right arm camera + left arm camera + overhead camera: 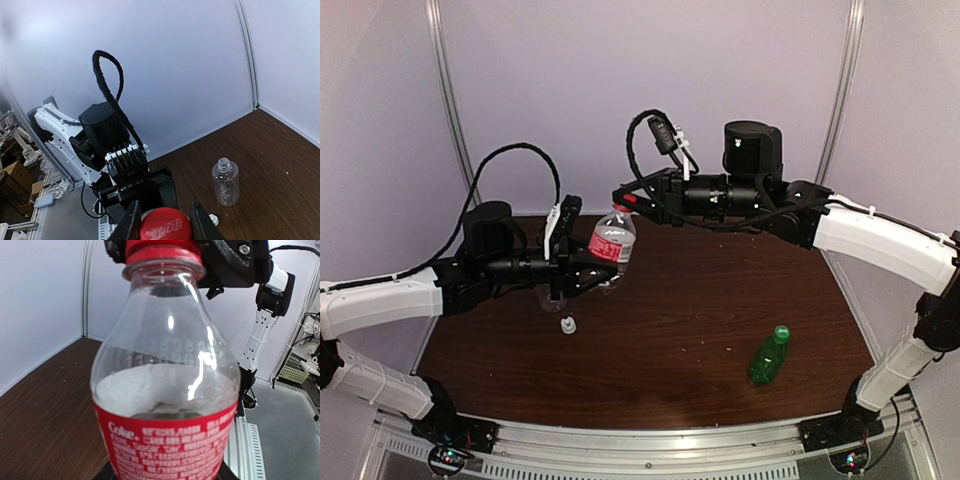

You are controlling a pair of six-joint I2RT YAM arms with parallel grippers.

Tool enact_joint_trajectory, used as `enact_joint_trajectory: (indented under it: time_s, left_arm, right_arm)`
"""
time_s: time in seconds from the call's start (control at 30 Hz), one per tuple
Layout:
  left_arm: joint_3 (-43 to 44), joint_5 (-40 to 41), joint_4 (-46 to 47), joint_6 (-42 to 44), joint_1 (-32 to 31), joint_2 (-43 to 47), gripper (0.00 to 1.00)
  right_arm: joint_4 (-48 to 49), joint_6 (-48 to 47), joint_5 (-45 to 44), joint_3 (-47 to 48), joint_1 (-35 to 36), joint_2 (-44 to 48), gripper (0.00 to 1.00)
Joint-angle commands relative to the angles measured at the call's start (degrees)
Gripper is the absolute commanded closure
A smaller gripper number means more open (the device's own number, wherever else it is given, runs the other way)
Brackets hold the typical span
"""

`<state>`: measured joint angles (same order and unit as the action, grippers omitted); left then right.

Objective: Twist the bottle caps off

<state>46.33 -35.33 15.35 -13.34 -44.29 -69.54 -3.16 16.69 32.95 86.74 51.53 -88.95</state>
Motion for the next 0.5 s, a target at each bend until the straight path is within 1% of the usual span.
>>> enact_joint_trajectory:
  time_s: [0.0, 0.07, 0.17, 0.23, 0.3, 0.4, 0.47]
  left_arm:
    - [1.6, 0.6, 2.5, 1.2, 0.2, 0.4, 0.83]
    - [1.5, 0.3, 2.6, 1.1, 0.3, 0.5, 0.83]
    - [1.3, -1.1, 3.1, 1.1, 0.2, 0.8, 0.83]
    - [0.7, -3.2, 4.6, 0.6, 0.2, 1.2, 0.83]
    - [-0.2, -6.5, 6.9, -0.3, 0.2, 1.7, 0.83]
    - [-1.0, -10.8, 8.9, -1.3, 0.2, 2.1, 0.83]
    - [-1.1, -12.2, 9.3, -1.7, 0.2, 2.1, 0.83]
  right_arm:
    - [2.5, -0.8, 3.3, 0.0, 0.3, -0.5, 0.79]
    - [2.4, -2.9, 5.1, -0.1, 0.0, -0.5, 0.87]
    - [2.9, -6.8, 10.3, -0.6, -1.2, -0.3, 0.91]
    - [3.0, -9.9, 16.6, -0.9, -2.8, -0.5, 0.91]
    - [2.3, -14.5, 24.8, -0.5, -4.2, -1.4, 0.91]
    - [-3.9, -23.5, 34.8, 2.3, -5.4, -3.0, 0.87]
    - [-9.4, -28.7, 38.3, 5.1, -5.9, -4.7, 0.83]
